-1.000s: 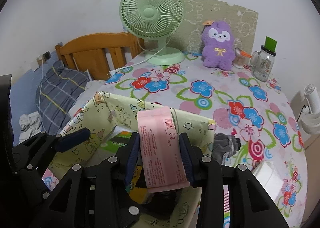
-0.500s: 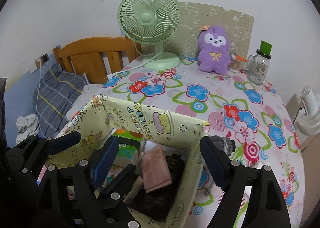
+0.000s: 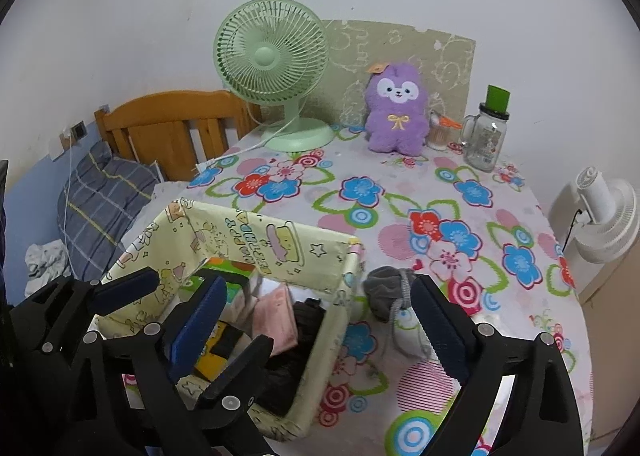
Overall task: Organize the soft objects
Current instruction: 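Withdraw both tools from the box toward the grey pouch and white cloth, then grasp the white cloth with the right tool while the left tool approaches the grey pouch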
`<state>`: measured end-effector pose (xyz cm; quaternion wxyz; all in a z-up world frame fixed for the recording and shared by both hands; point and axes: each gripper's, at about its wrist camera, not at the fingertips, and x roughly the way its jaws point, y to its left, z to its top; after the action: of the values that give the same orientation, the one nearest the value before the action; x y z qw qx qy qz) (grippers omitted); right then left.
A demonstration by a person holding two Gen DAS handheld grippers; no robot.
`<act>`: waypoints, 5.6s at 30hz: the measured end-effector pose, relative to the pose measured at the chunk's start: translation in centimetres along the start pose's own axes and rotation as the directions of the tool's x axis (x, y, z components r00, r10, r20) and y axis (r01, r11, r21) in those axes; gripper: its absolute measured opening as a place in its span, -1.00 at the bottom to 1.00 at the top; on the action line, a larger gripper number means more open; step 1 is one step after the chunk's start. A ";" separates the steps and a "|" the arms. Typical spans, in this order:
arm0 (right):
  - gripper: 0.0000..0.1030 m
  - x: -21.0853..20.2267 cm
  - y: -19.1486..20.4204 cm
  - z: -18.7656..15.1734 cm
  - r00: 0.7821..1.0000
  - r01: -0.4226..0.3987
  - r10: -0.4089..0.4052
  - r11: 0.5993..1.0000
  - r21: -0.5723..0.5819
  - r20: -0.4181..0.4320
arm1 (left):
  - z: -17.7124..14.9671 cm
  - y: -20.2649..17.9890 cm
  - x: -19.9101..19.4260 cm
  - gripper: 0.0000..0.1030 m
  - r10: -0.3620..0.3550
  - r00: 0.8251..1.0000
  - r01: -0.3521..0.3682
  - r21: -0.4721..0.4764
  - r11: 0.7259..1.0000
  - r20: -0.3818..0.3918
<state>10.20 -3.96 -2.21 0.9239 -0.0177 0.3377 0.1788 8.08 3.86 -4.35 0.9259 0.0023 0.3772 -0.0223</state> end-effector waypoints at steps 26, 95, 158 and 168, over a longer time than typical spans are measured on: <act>0.85 -4.9 -4.8 -0.6 0.998 0.001 0.000 1.000 -0.016 0.064 | 0.6 -5.7 -2.9 0.79 -0.010 0.998 0.009 0.017 1.000 0.059; 0.85 2.0 -17.7 -7.3 0.993 0.064 -0.055 0.995 0.080 -0.108 | -1.7 -16.3 9.0 0.79 -0.119 0.976 0.140 0.103 0.985 -0.185; -0.46 7.4 -21.0 -2.9 0.988 0.103 -0.081 0.979 0.177 -0.129 | 3.5 -14.7 12.9 0.89 0.045 0.996 -0.043 0.026 0.999 -0.073; -0.46 8.7 -20.9 -3.1 0.981 0.126 -0.097 0.977 0.174 -0.168 | 3.1 -13.4 15.3 0.23 0.103 0.990 -0.105 -0.020 0.994 -0.099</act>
<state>21.59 -21.21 -11.95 0.9005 0.0344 0.4235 0.0929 20.60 -10.16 -12.63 0.9062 0.0114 0.4216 0.0310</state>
